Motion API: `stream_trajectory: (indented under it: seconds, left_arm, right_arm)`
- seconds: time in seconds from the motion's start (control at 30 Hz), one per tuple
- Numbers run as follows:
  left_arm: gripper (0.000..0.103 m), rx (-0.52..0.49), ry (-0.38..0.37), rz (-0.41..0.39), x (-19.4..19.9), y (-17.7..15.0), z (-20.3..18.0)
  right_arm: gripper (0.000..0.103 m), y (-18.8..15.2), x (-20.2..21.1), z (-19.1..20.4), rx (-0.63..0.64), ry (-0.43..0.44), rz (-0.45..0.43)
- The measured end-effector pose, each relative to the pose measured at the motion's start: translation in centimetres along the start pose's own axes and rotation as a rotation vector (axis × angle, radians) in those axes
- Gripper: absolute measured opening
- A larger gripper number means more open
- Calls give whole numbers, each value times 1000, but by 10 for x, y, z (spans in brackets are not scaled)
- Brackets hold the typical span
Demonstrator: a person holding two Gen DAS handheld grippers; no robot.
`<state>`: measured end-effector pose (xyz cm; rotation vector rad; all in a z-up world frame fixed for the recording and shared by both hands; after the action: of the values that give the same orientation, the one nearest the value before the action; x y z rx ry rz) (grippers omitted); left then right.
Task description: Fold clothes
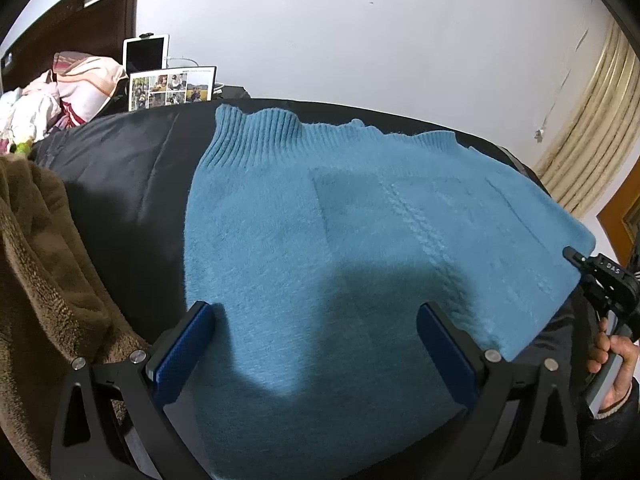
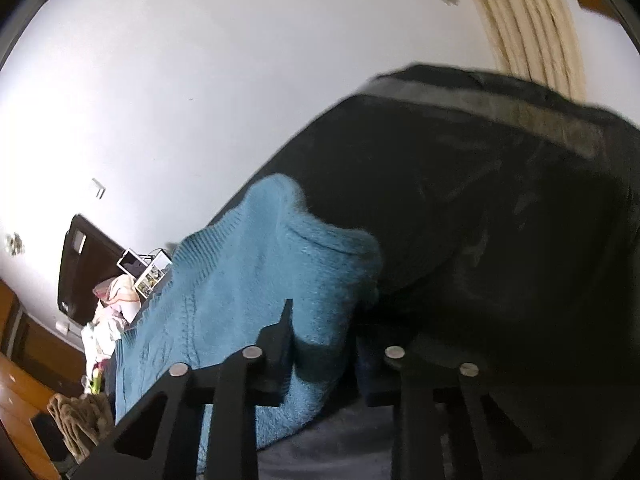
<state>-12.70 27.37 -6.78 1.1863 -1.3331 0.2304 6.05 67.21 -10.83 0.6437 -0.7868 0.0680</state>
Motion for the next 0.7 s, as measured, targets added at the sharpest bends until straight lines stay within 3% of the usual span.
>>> stream_trajectory:
  seconds: [0.27,0.47,0.7]
  left_arm:
    - [102,-77,14,-31,15,15,-38]
    - [102,-101,-3,-27,3,25,-59]
    - [102,-101,-23,21,-24,25,-66]
  right_arm:
    - [17,2,18,25,132,21,-65]
    - [18,11,15,22,130,86,-31]
    - [22,18,9,20,144,87,-3]
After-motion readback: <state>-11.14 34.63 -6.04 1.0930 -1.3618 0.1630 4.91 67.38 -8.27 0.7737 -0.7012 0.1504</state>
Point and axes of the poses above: each gripper's, at about its wrist camera, not at the fingertips, and x roughly against the way its jaws point, z to its left, y to its top, the point moved 4 cm from there along -x, roughly the way its jaws point, and after that the axes turned 5 degrees about z, right-handed, at the moved point
